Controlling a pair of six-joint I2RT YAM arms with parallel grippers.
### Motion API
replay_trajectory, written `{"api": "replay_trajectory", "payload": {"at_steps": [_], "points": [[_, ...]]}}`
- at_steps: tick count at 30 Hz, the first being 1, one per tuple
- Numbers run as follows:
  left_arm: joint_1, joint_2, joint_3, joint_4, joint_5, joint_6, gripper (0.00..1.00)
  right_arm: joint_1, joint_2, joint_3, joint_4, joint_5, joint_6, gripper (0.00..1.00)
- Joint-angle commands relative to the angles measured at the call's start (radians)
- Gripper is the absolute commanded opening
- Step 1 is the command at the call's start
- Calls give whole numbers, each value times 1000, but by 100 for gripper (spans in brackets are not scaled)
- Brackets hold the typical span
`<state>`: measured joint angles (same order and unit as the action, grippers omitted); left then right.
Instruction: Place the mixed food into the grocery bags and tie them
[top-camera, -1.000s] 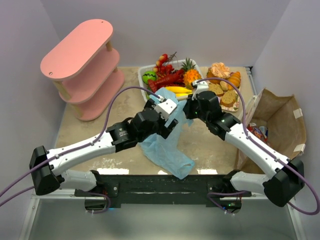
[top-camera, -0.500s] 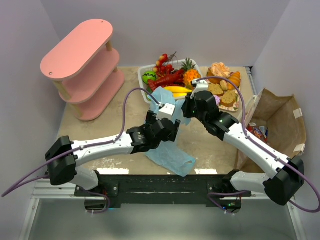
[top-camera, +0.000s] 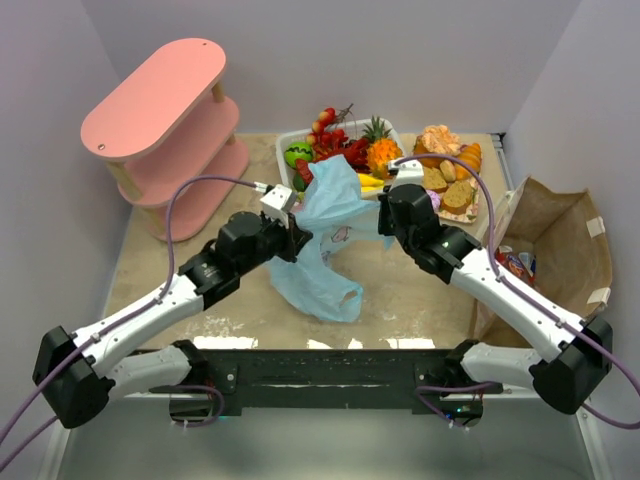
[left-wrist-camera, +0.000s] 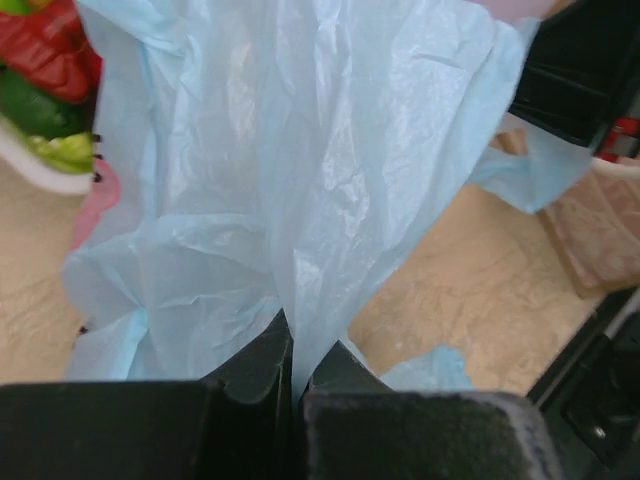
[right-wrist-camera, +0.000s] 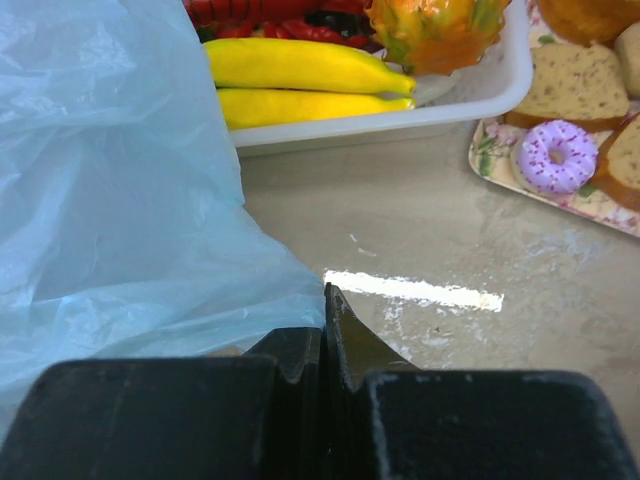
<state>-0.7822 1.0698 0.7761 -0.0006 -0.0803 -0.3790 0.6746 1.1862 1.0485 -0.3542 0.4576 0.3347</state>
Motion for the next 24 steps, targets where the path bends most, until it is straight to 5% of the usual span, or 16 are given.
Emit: {"api": "replay_trajectory", "payload": {"at_steps": [1,3,6,12,19,24], "points": [[143,53,78,-76,470,144,0,-9,-51,56,7,14,-101,1],[210,123,138,-130,583,172,0,-7,-57,70,3,-83,-147,6],[322,186,196,-162,842,192,0,-7,-71,99,-44,-296,-189,46],[411,209,213,-129,997,140,0,-7,-152,186,-103,-412,-165,96],[432,199,160,-39,1171,-64,0,-24,-19,383,-229,-254,-132,99],[432,124,80,51,1194,-193,0,-156,56,427,-157,-411,-92,99]]}}
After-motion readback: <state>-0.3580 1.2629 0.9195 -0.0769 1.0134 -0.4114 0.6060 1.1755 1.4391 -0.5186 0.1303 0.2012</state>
